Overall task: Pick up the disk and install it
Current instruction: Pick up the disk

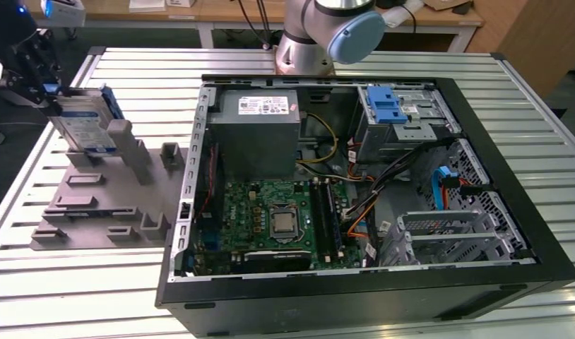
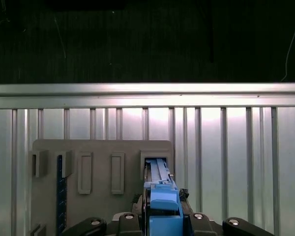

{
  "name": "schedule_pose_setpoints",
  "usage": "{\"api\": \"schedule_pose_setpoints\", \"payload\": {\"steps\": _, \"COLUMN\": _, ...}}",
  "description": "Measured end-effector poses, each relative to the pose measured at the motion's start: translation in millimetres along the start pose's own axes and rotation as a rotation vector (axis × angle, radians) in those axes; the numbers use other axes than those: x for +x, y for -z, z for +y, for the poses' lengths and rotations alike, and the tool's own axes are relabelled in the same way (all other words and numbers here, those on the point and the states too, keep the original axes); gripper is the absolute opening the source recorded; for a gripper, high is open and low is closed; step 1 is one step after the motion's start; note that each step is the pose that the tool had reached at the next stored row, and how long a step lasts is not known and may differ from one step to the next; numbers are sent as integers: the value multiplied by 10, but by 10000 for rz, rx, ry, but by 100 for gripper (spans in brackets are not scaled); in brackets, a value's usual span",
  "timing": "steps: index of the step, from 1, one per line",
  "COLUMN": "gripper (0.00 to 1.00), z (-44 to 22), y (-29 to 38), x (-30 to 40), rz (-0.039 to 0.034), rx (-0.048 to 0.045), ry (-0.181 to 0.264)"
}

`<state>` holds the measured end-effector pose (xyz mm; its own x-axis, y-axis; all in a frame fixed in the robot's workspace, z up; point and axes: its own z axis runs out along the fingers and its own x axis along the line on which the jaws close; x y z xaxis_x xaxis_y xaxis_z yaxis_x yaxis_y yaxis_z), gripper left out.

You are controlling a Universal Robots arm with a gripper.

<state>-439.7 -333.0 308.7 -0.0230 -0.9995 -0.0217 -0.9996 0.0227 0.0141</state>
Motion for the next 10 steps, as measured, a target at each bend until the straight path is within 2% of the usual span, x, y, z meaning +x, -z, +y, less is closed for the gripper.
{"api": "schedule_pose_setpoints", "payload": {"steps": 3, "gripper": 36, "z": 1, "y": 23, "x": 0, "rz": 0, "rx": 2, "ry": 0}}
{"api": "schedule_pose_setpoints", "payload": {"steps": 10, "gripper": 36, "z": 0, "y": 30, "x": -1, "rz": 0, "rx": 1, "ry": 0}}
